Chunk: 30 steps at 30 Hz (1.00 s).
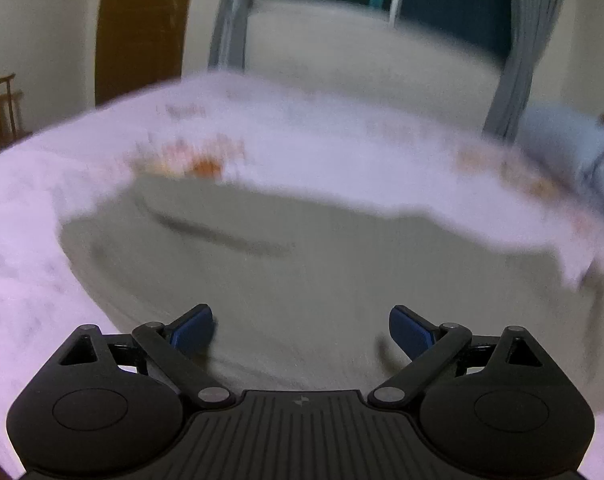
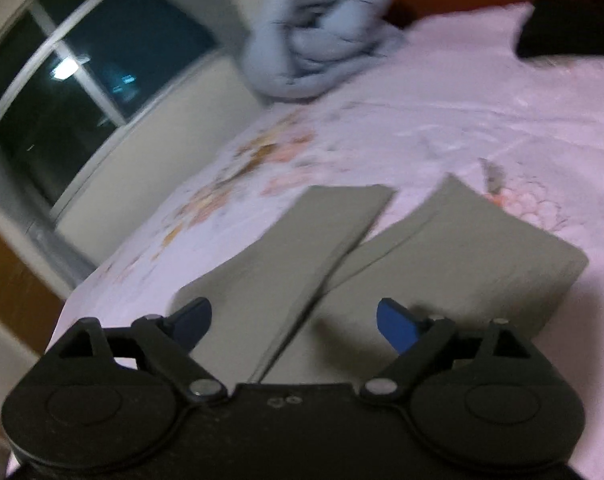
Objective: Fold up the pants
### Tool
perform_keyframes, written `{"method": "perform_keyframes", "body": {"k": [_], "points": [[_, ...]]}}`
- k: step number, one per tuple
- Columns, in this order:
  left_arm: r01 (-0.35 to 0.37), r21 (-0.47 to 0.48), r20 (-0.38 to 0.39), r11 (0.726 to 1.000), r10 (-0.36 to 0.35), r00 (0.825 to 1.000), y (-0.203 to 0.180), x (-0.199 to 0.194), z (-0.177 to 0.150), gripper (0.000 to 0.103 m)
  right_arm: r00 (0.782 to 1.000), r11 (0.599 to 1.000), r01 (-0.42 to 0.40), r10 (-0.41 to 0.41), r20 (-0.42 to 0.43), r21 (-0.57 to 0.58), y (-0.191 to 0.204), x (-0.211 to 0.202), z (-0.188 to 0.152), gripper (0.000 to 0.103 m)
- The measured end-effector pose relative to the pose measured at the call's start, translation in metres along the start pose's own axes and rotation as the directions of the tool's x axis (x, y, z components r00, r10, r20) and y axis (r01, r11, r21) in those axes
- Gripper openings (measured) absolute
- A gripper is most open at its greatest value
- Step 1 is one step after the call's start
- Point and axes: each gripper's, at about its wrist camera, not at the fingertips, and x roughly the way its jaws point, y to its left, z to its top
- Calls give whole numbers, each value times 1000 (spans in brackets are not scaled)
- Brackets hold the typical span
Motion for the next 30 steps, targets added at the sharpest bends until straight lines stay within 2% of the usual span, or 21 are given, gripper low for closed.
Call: {"method": "perform_keyframes", "body": {"k": [2, 3, 5, 7, 10, 12, 15, 17, 20, 24, 27, 30], "points": [[-18, 26, -16, 999, 19, 1000, -5, 11, -7, 95, 999, 999, -38, 37, 10, 28, -11, 9, 14, 58], [-24, 41, -14, 999, 25, 1000, -7, 14, -8, 95, 999, 999, -44, 44, 15, 28, -13, 15, 19, 54], [-29, 42, -4, 999, 29, 1000, -6, 17, -10, 95, 1000, 999, -30, 30, 1, 42, -22, 31, 32, 38], [-36, 37, 5, 999, 35, 999, -6, 21, -10, 95, 1000, 998, -5, 6, -18, 66, -33, 50, 43, 31], [-64, 23, 38, 998, 63, 997, -6, 24, -9, 95, 997, 994, 39, -32, -64, 106, -43, 77, 45, 29], [-119, 13, 74, 993, 118, 990, -3, 22, -8, 95, 997, 990, 43, -32, -77, 137, -49, 88, 45, 27], [-148, 29, 38, 989, 147, 988, 1, 32, -8, 95, 997, 991, 43, -33, -76, 126, -44, 92, 45, 21], [-145, 94, 4, 985, 145, 989, -3, 40, -6, 102, 995, 992, 41, -30, -91, 120, -43, 94, 47, 0], [-100, 102, -59, 990, 106, 993, 3, 48, 2, 103, 998, 997, 16, -12, -60, 80, -35, 83, 48, 0], [-18, 126, -137, 992, 35, 990, 13, 51, 12, 103, 999, 1000, -30, 30, 43, 3, -13, 28, 57, 0], [61, 167, -179, 984, -31, 983, 19, 48, 14, 103, 993, 996, -18, 27, 112, -82, -2, -32, 52, 0], [129, 189, -204, 973, -89, 975, 27, 47, 16, 103, 993, 994, 51, -41, 106, -97, -20, -61, 36, 0]]}}
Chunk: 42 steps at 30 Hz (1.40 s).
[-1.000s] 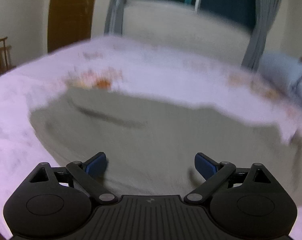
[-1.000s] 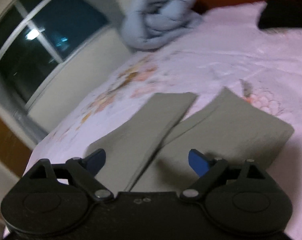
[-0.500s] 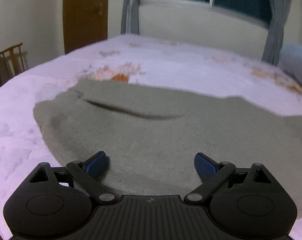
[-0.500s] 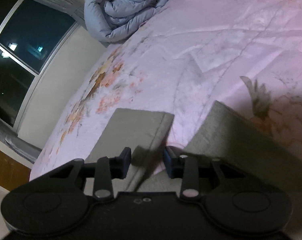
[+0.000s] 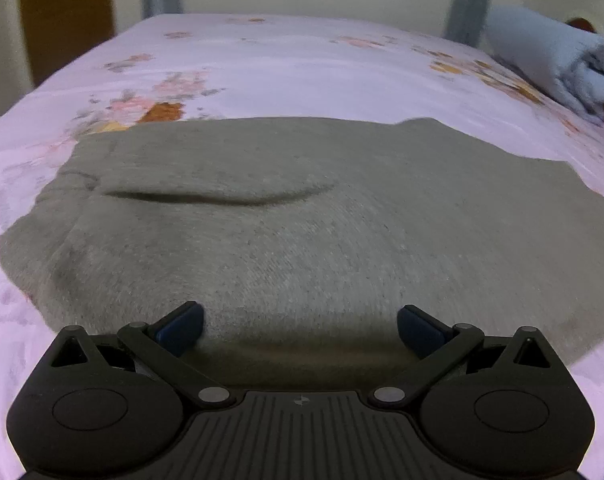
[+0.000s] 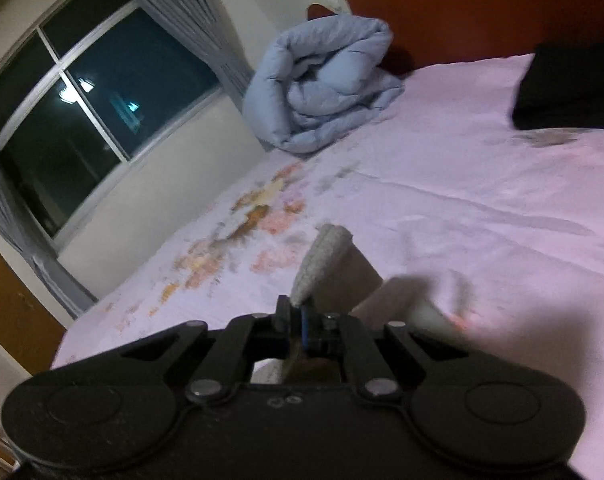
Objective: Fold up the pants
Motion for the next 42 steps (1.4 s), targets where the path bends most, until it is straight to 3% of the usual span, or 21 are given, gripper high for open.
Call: {"method": "perform_keyframes", "body": {"k": [5, 10, 13, 16, 19, 21, 22, 26, 29, 32, 35, 38, 39, 40, 41, 42], "points": [[83, 29, -28, 996, -82, 996, 10, -3, 5, 103, 990, 985, 108, -94, -108, 134, -61, 5, -35, 0], [158, 48, -60, 986, -155, 986, 22, -7, 10, 103, 996, 988, 62, -53, -65, 142, -55, -3, -32, 0], [167, 51, -46, 985, -165, 985, 25, -8, 6, 103, 992, 991, 92, -83, -90, 99, -51, 4, -31, 0], [160, 41, -28, 986, -159, 987, 24, -8, 3, 103, 978, 980, 145, -121, -170, 139, -72, 20, -45, 0], [157, 36, -22, 987, -156, 988, 25, -12, -1, 103, 983, 980, 127, -104, -150, 151, -77, 12, -44, 0], [157, 23, -8, 987, -156, 988, 27, -17, -4, 103, 983, 982, 163, -153, -101, 100, -63, -8, -41, 13], [151, 15, 10, 988, -151, 989, 30, -19, -7, 103, 980, 981, 188, -184, -70, 51, -52, -21, -41, 14], [94, -27, 129, 995, -90, 988, 33, -33, -27, 103, 989, 987, 139, -142, -32, -81, -5, -43, -59, 14], [49, -53, 185, 997, -39, 982, 32, -39, -37, 103, 992, 977, 3, -30, -123, -212, 51, -25, -86, 14], [20, -67, 175, 998, -8, 985, 33, -42, -37, 103, 971, 916, -124, 33, -235, -382, 119, 0, -130, 13], [39, -118, 106, 992, -27, 994, 42, -37, -31, 103, 962, 845, -168, 28, -272, -507, 168, 17, -170, 12], [65, -174, 60, 983, -55, 997, 52, -34, -31, 103, 938, 733, -154, -102, -331, -662, 192, 30, -208, 12], [80, -191, 55, 978, -71, 996, 55, -32, -33, 103, 943, 714, -151, -105, -317, -684, 190, 26, -213, 12], [92, -202, 59, 975, -82, 995, 58, -32, -36, 103, 946, 706, -152, -100, -309, -692, 186, 20, -214, 12], [95, -199, 70, 975, -83, 994, 58, -33, -38, 103, 944, 731, -157, -87, -319, -664, 181, 13, -207, 12], [90, -192, 81, 977, -76, 994, 56, -35, -41, 103, 946, 781, -163, -50, -321, -602, 173, 5, -192, 12]]}}
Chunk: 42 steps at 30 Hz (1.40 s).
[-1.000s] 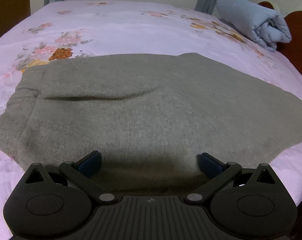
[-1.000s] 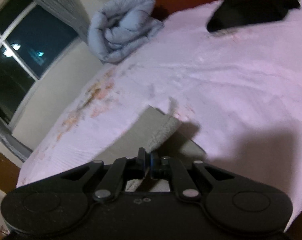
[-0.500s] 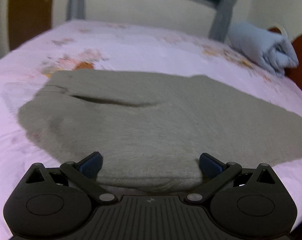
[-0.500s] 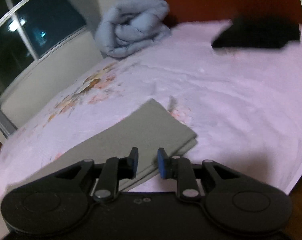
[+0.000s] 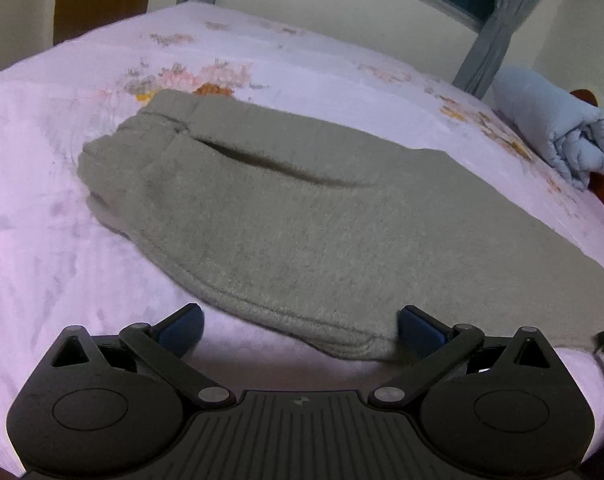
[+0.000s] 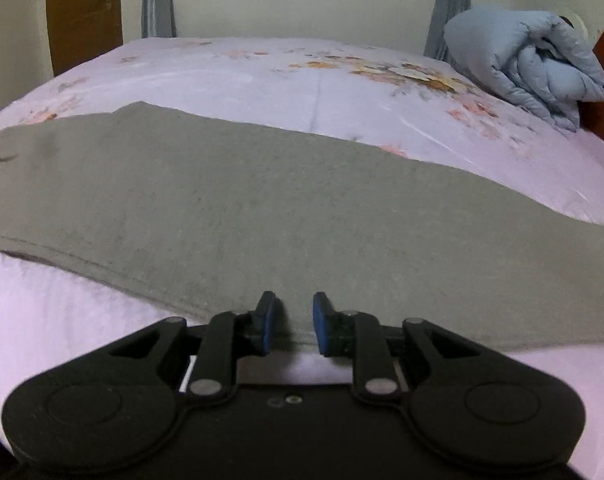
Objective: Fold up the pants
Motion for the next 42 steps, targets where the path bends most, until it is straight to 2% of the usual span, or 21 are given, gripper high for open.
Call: {"method": "perform_keyframes", "body": {"k": [4, 8, 11, 13, 14, 15, 16, 17, 19, 21, 23, 25, 26, 27, 30, 31, 33, 35, 39, 41, 42], "points": [[-22, 39, 63, 999, 20, 998, -22, -11, -4, 103, 983, 949, -59, 1, 184, 311, -85, -50, 5, 22], [-19, 67, 131, 998, 10, 991, -57, -9, 2, 103, 967, 832, 2, -144, 211, 555, -180, -68, 0, 25], [-7, 97, 129, 995, -6, 992, -86, 1, 5, 103, 961, 773, -43, -141, 237, 632, -225, -61, -5, 25], [6, 118, 92, 993, -17, 996, -103, 13, 6, 103, 968, 740, -11, -159, 191, 673, -241, -46, -11, 22], [3, 129, 72, 992, -13, 997, -110, 20, 5, 103, 976, 703, 55, -187, 110, 709, -248, -36, -19, 19], [-7, 140, 60, 990, -1, 998, -116, 23, 4, 103, 980, 669, 90, -191, 54, 738, -258, -29, -31, 10], [-19, 151, 57, 988, 10, 998, -120, 24, 2, 103, 980, 662, 75, -187, 67, 746, -262, -30, -40, 2], [-26, 159, 59, 987, 17, 998, -122, 24, 2, 103, 978, 663, 98, -204, 53, 743, -262, -34, -43, 4], [-25, 156, 67, 987, 15, 998, -122, 21, 0, 103, 962, 711, 103, -250, 113, 696, -248, -45, -35, 24], [-45, 147, 87, 988, 32, 996, -120, 22, 1, 103, 965, 795, 26, -179, 193, 607, -222, -43, -17, 27], [-72, 133, 87, 989, 60, 994, -115, 25, 4, 103, 983, 850, -49, -52, 176, 525, -194, -18, 13, 38], [-92, 121, 80, 988, 82, 993, -108, 26, 10, 103, 977, 844, -185, 103, 186, 504, -175, 15, 33, 48], [-113, 120, 74, 986, 105, 992, -103, 25, 12, 103, 985, 843, -162, 110, 131, 512, -170, 34, 40, 53], [-131, 121, 68, 984, 123, 990, -95, 24, 15, 103, 997, 852, -78, 61, 49, 518, -167, 52, 44, 52], [-216, 92, 90, 972, 207, 974, -57, 6, 20, 103, 999, 853, 30, -36, 0, 522, -169, 67, 54, 35], [-249, 70, 105, 966, 241, 965, -40, -2, 21, 103, 995, 860, 71, -95, 22, 505, -160, 58, 62, 42], [-314, 6, 118, 949, 311, 943, -8, -14, 23, 103, 985, 892, -13, -66, 159, 452, -130, 41, 73, 43], [-347, -80, 105, 934, 354, 929, 24, -20, 24, 103, 987, 932, -56, -2, 160, 358, -93, 46, 91, 46], [-358, -163, 96, 919, 376, 922, 60, -24, 27, 103, 975, 968, -176, 146, 165, 181, -12, 71, 124, 55], [-343, -165, 93, 925, 361, 928, 69, -22, 28, 103, 967, 968, -223, 204, 154, 119, 22, 83, 136, 74], [-335, -164, 93, 928, 353, 931, 73, -21, 28, 103, 961, 965, -246, 232, 149, 87, 37, 89, 145, 74]]}}
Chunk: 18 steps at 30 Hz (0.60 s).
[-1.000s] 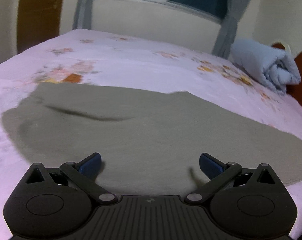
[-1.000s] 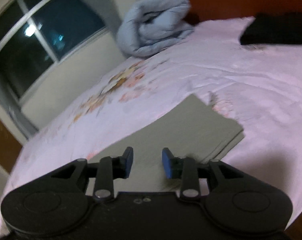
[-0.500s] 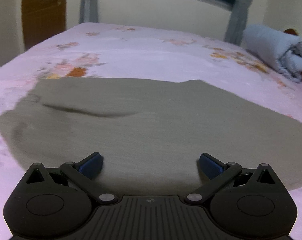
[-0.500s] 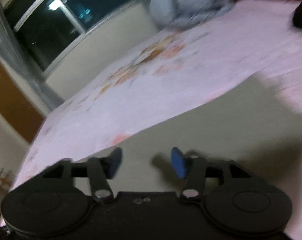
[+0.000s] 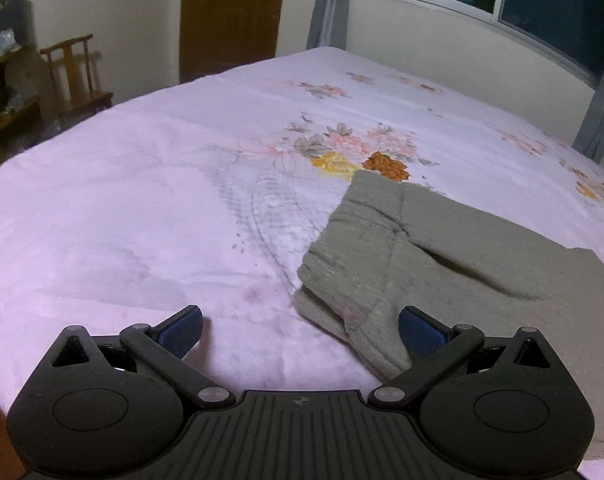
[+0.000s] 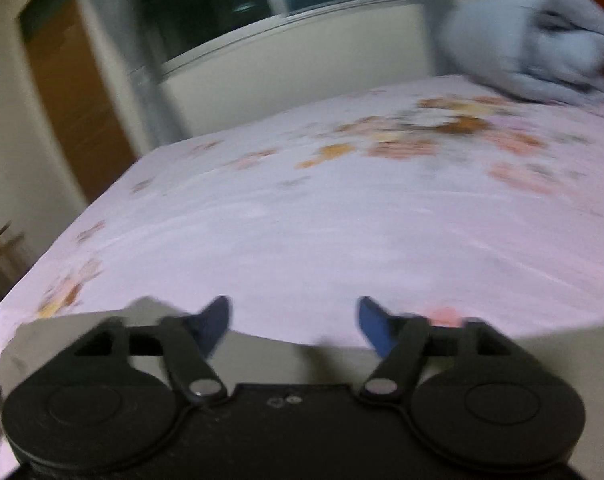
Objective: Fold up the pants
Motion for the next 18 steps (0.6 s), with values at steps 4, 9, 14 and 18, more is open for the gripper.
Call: {"method": "perform_keyframes", "body": {"k": [4, 9, 14, 18], "points": [[10, 31, 15, 999, -11, 1000, 0, 6, 3, 103, 995, 992, -78, 72, -68, -104, 46, 44, 11, 74], [32, 41, 16, 999, -33, 999, -2, 15, 11, 103, 984, 973, -135, 110, -138, -185, 82, 88, 22, 65], [60, 16, 13, 998, -60, 998, 0, 21, 14, 103, 976, 955, -165, 122, -183, -245, 97, 116, 23, 61], [67, 4, 31, 998, -67, 997, 1, 19, 12, 103, 968, 946, -201, 152, -198, -254, 101, 135, 24, 61]]}}
